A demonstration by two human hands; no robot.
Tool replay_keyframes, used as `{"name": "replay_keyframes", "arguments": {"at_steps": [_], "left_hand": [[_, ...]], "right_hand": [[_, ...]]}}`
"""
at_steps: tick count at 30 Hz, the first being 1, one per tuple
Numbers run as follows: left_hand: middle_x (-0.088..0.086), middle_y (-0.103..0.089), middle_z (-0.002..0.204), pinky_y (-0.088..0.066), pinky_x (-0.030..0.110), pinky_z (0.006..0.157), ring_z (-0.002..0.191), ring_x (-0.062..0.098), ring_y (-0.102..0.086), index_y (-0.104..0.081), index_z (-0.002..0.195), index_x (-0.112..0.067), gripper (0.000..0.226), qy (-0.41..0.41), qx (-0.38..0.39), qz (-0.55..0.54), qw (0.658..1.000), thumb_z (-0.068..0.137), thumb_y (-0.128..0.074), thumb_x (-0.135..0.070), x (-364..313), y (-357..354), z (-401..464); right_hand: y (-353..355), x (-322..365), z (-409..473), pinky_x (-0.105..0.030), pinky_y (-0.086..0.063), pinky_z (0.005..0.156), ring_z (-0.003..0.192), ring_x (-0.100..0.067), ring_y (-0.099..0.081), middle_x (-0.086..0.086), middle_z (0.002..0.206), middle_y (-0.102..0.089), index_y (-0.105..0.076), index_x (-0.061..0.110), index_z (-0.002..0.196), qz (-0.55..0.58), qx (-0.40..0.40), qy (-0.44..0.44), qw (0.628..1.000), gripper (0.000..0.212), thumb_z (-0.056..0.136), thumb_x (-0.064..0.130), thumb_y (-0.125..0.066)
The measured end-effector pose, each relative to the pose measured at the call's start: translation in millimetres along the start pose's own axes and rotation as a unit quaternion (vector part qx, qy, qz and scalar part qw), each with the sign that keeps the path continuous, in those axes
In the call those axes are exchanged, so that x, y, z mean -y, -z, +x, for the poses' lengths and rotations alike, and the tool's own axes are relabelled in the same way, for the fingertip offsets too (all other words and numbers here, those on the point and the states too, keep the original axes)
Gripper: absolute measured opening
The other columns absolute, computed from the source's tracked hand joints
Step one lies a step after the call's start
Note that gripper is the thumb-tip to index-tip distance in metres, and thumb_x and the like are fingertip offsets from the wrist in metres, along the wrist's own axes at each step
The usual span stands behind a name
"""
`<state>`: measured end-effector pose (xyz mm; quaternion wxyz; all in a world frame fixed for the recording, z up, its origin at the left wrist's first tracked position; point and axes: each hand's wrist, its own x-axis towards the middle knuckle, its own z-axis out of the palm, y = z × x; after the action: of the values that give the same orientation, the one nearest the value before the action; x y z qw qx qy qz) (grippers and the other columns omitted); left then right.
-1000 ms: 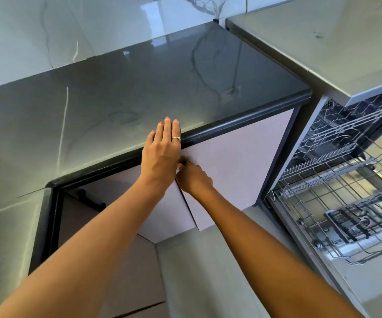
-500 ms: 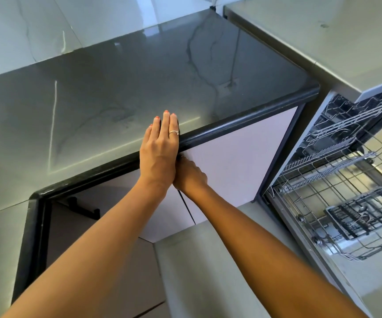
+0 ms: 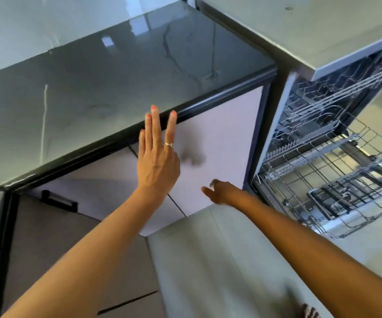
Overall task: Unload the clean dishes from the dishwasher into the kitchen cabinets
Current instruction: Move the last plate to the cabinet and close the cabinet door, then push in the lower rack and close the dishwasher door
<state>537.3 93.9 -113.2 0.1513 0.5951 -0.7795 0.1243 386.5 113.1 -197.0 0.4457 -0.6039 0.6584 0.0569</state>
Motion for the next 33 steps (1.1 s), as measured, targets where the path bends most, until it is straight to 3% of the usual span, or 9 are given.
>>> {"name": "replay_keyframes", "arguments": {"at_steps": [6, 10, 14, 16, 19, 22, 33], "left_hand": [[0.012, -0.006, 0.159, -0.019, 0.039, 0.112, 0.145, 0.032, -0.019, -0.011, 0.151, -0.025, 0.102, -0.103, 0.126, 0.004, 0.987, 0.071, -0.072, -0.012, -123, -57, -34], [0.011, -0.023, 0.156, -0.035, 0.045, 0.107, 0.139, 0.034, -0.034, -0.036, 0.146, -0.021, 0.099, -0.158, 0.204, 0.02, 0.966, 0.057, -0.08, -0.013, -218, -89, -36], [0.011, -0.036, 0.151, -0.041, 0.046, 0.102, 0.134, 0.034, -0.042, -0.053, 0.135, -0.018, 0.092, -0.177, 0.269, 0.021, 0.946, 0.048, -0.084, -0.014, -305, -108, -27], [0.01, -0.027, 0.155, -0.033, 0.045, 0.108, 0.14, 0.034, -0.032, -0.048, 0.139, -0.017, 0.087, -0.188, 0.291, 0.009, 0.938, 0.058, -0.08, -0.018, -352, -119, -22], [0.009, -0.004, 0.16, -0.014, 0.045, 0.117, 0.146, 0.033, -0.009, -0.027, 0.149, -0.017, 0.081, -0.222, 0.31, -0.003, 0.925, 0.079, -0.066, -0.025, -410, -129, -13], [0.005, 0.02, 0.158, 0.001, 0.043, 0.12, 0.146, 0.028, 0.014, -0.004, 0.153, -0.019, 0.072, -0.227, 0.373, 0.007, 0.9, 0.094, -0.045, -0.028, -452, -146, -7], [0.003, 0.023, 0.157, 0.006, 0.044, 0.12, 0.145, 0.025, 0.021, 0.005, 0.152, -0.02, 0.076, -0.228, 0.445, -0.007, 0.866, 0.095, -0.044, -0.03, -495, -201, -13]], "right_hand": [[26, -140, -25, -0.031, -0.04, 0.095, 0.126, -0.03, -0.048, -0.017, 0.14, -0.048, -0.04, 0.001, 0.137, 0.046, -0.004, -0.034, 0.998, 0.053, 0.1, 0.039, -0.038], [62, -250, -38, -0.029, -0.039, 0.079, 0.115, -0.033, -0.055, -0.021, 0.113, -0.057, -0.058, 0.001, 0.097, 0.084, -0.021, -0.089, 0.992, 0.039, 0.098, 0.036, -0.041], [92, -348, -62, -0.03, -0.043, 0.086, 0.118, -0.033, -0.054, -0.027, 0.119, -0.058, -0.06, -0.004, 0.111, 0.111, -0.005, -0.137, 0.984, 0.037, 0.1, 0.025, -0.038], [104, -401, -75, -0.029, -0.041, 0.087, 0.124, -0.033, -0.051, -0.027, 0.11, -0.059, -0.06, 0.001, 0.105, 0.136, -0.003, -0.178, 0.975, 0.038, 0.101, 0.031, -0.038], [117, -464, -84, -0.033, -0.037, 0.103, 0.13, -0.031, -0.045, -0.021, 0.14, -0.047, -0.048, -0.001, 0.131, 0.143, -0.025, -0.218, 0.965, 0.053, 0.1, 0.04, -0.035], [129, -504, -93, -0.033, -0.037, 0.103, 0.127, -0.032, -0.047, -0.018, 0.14, -0.047, -0.048, -0.001, 0.129, 0.149, -0.045, -0.231, 0.96, 0.048, 0.102, 0.035, -0.033], [111, -547, -55, -0.034, -0.039, 0.105, 0.126, -0.032, -0.049, -0.019, 0.14, -0.047, -0.048, -0.004, 0.131, 0.186, 0.013, -0.246, 0.951, 0.051, 0.101, 0.035, -0.034]]}}
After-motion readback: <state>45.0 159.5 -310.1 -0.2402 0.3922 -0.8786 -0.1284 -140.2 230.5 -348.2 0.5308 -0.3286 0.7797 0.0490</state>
